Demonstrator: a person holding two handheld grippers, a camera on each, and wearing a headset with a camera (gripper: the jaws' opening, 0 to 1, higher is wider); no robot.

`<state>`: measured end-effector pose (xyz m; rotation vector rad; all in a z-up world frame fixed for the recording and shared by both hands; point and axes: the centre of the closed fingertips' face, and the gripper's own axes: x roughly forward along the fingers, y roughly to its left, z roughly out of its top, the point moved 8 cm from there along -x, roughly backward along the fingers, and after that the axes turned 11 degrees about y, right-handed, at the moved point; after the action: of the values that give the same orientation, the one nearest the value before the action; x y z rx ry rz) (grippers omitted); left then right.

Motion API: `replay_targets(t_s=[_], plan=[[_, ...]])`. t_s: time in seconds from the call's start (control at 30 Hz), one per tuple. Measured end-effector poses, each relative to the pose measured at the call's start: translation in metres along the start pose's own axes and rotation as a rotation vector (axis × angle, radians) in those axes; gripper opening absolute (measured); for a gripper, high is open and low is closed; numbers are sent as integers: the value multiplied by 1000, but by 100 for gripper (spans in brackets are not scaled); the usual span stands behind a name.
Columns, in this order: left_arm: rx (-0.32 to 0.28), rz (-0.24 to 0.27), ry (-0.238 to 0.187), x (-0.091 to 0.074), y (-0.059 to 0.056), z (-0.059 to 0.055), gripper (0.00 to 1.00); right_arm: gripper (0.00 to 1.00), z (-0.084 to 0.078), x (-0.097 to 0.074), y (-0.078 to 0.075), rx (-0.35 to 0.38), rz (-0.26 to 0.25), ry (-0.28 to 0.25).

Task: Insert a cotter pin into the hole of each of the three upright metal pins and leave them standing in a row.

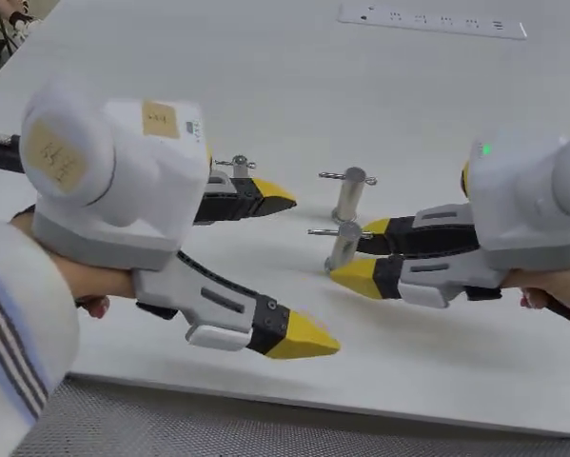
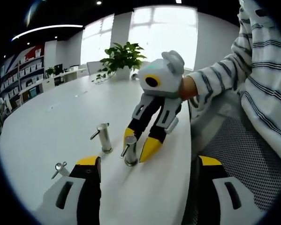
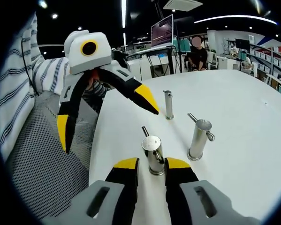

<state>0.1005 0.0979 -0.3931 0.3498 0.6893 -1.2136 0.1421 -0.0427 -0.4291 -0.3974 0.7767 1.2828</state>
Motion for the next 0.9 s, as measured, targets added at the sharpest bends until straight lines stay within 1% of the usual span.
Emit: replay_targets(t_s=[0.03, 0.07, 0.1, 0.2, 0.37, 0.47, 0.63, 0.67, 0.7, 0.8, 0.83, 0.9], plan=[[-8, 10, -1, 0, 0, -1, 94, 17, 0, 0, 0, 2, 1, 0], [-15, 39, -18, 0, 2, -1, 99, 16, 0, 1, 0, 3, 0, -1], [-25, 39, -20, -2, 1, -2, 98, 16, 0, 2, 0, 1, -2, -1], [-48, 39, -37, -3, 0, -4, 99, 14, 1, 4, -1, 1, -6, -5], [-59, 42, -32, -4, -2, -6, 99, 11, 2, 6, -2, -9, -22, -5], [-68, 44, -33, -4, -2, -6, 99, 10, 3, 6, 0, -52, -38, -3], [-72, 45, -25, -3, -3, -7, 99, 9, 3, 5, 0, -92, -54, 1], [-74, 45, -20, -3, -3, -7, 99, 9, 3, 5, 1, -102, -61, 2], [-76, 46, -18, -3, -3, -8, 99, 9, 4, 5, 1, -130, -72, 6], [-80, 50, -12, -3, -3, -9, 99, 8, 5, 5, 5, -167, -93, 15], [-85, 56, -11, -3, -2, -9, 99, 8, 5, 5, 5, -174, -96, 18], [-90, 70, -13, -4, -1, -10, 99, 8, 6, 4, 6, -165, -93, 20]])
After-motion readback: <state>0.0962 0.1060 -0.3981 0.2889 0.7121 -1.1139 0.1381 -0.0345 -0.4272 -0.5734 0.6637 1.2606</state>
